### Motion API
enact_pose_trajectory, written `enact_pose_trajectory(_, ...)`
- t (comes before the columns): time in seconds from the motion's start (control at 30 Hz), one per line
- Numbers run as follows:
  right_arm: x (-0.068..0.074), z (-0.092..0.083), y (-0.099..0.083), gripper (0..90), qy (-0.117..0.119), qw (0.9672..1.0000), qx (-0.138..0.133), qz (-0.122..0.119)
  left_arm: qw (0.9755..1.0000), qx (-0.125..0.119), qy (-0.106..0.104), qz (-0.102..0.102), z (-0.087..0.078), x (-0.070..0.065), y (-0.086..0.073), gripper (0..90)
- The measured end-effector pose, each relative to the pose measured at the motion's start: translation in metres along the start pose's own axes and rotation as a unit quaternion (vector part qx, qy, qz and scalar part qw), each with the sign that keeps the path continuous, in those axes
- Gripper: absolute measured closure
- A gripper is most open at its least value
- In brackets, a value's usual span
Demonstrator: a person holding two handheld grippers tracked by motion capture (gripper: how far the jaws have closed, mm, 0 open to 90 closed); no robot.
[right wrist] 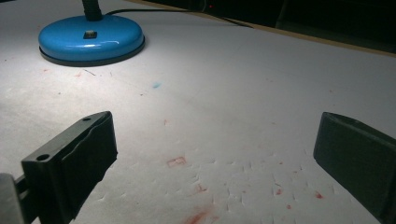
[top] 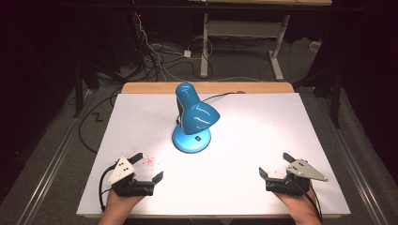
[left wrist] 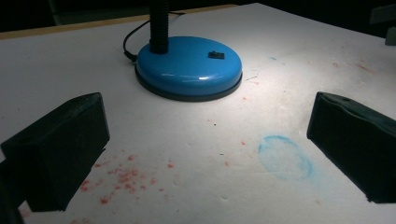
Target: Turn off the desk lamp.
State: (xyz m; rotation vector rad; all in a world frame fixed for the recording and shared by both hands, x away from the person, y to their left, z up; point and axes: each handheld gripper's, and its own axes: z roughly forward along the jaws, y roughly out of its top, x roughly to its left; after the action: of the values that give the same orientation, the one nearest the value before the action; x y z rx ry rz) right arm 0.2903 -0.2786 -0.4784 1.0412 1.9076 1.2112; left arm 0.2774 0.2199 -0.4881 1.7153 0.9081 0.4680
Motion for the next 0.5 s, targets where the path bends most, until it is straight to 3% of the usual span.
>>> enact_pose_trajectory(0.07,-0.0008,-0.0012,-0.0003,0.2,0.004,1.0000,-0.003,-0.001,1.0000,0.000,0.002,-0.002,0.0002,0.0014,0.0003,0.0)
enact_pose_trajectory(0.17,-0.0022,-0.0008,-0.0019,0.2,0.003,1.0000,0.003,-0.002,0.9998,0.010,0.008,0.014,0.0009,-0.0004,0.0002,0.0)
enact_pose_trajectory(0.5,-0.0047,-0.0040,-0.0005,0.2,-0.005,1.0000,0.002,0.004,0.9992,0.025,-0.001,0.033,0.0013,-0.0071,0.0012,0.0)
